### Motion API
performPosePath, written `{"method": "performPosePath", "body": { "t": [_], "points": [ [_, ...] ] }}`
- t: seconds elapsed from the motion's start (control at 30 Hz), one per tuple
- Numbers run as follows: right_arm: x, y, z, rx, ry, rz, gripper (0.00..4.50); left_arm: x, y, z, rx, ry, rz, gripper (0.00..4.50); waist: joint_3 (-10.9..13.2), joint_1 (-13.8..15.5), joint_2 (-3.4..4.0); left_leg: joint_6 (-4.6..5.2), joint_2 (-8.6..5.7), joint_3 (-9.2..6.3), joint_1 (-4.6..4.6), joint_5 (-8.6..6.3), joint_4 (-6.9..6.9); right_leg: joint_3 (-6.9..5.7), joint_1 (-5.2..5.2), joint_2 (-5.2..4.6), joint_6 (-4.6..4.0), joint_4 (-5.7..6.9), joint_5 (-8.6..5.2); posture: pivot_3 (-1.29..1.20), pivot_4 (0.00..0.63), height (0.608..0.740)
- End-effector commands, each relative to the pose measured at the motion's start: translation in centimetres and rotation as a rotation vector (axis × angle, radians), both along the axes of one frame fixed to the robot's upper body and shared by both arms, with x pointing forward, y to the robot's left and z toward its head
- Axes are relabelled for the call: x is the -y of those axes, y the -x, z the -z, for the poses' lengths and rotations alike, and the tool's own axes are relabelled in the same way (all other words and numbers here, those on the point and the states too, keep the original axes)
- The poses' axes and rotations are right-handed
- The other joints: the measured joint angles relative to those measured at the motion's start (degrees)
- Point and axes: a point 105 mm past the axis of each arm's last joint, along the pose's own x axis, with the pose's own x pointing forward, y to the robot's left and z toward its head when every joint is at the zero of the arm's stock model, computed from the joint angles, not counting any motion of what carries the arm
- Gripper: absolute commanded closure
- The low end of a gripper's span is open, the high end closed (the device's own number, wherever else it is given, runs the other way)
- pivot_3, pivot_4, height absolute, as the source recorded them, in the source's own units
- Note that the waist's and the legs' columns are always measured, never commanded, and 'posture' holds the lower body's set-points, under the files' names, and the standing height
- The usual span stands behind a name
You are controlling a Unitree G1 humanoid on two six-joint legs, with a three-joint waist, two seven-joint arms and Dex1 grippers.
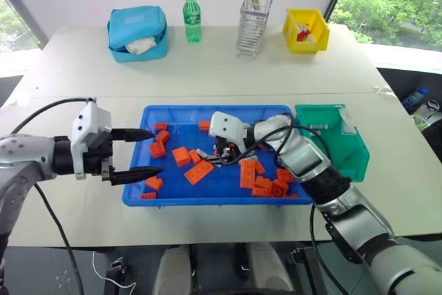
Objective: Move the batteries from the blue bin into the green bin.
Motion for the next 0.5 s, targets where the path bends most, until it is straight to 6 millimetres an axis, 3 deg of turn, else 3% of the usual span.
{"method": "performPosePath", "body": {
  "t": [0.03, 0.5],
  "points": [
    [-0.5, -0.6, -1.9, 0.021, -0.048, 0.008, 0.55, 0.4, 0.2, -0.7, 0.048, 0.001, 0.018, 0.0, 0.0, 0.0, 0.0, 0.0, 0.0, 0.0, 0.0, 0.0, 0.0, 0.0, -0.01, 0.0, 0.0, 0.0, 0.0, 0.0, 0.15, 0.736],
    [-0.3, 0.1, 0.8, 0.053, 0.052, -0.041, 0.55, 0.3, 0.1, -0.8, 0.048, 0.002, 0.022, 0.0, 0.0, 0.0, 0.0, 0.0, 0.0, 0.0, 0.0, 0.0, -0.01, 0.0, -0.01, 0.0, 0.0, 0.0, 0.0, 0.0, 0.15, 0.736]
  ]
}}
